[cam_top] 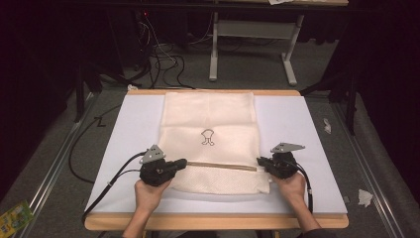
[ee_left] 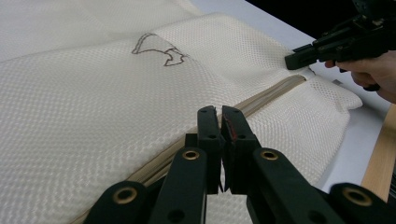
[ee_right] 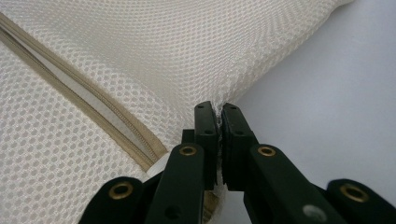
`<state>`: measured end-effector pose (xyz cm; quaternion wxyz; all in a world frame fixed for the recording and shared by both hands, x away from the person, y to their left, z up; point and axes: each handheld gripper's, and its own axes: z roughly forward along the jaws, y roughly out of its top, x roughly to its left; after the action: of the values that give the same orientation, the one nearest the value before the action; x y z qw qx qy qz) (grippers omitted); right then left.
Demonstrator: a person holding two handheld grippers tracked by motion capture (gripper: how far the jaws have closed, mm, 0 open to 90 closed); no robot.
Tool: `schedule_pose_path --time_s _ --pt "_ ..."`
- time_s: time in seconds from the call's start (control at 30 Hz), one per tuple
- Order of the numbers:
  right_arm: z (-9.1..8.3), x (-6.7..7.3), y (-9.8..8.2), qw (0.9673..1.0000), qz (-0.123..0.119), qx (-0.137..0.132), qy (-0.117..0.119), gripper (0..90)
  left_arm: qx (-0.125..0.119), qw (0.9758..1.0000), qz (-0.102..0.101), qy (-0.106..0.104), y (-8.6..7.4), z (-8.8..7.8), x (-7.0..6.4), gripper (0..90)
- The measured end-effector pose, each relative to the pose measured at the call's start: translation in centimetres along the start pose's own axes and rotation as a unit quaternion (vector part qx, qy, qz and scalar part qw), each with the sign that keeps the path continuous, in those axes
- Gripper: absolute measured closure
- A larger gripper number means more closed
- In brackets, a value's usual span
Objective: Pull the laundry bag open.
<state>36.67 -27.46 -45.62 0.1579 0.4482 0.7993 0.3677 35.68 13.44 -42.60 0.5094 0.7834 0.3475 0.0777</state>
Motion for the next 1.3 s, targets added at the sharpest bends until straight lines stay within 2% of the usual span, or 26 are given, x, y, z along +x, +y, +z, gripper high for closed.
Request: schedule_pose_path --time_s 0.3,0.63,0.97,1.3 --pt "0.0 -0.1 0.0 1.0 -0.002 0.002 -0.003 87.8 -0.015 0.9996 -0.022 0.012 -0.6 -1.8 1.5 87.1" --pt "0.1 0.1 0.2 1.0 -0.004 0.003 -0.003 87.8 -0.014 0.9995 -0.021 0.02 -0.6 -2.3 1.7 87.1" --pt "-0.2 -0.2 0.1 1.0 -0.001 0.002 -0.003 87.8 -0.014 0.9993 -0.025 0.026 -0.5 -3.0 2.1 87.1" --pt "-0.3 -0.1 0.6 0.9998 -0.014 0.002 -0.01 87.8 -0.017 0.999 -0.029 0.029 -0.6 -3.6 2.5 87.0"
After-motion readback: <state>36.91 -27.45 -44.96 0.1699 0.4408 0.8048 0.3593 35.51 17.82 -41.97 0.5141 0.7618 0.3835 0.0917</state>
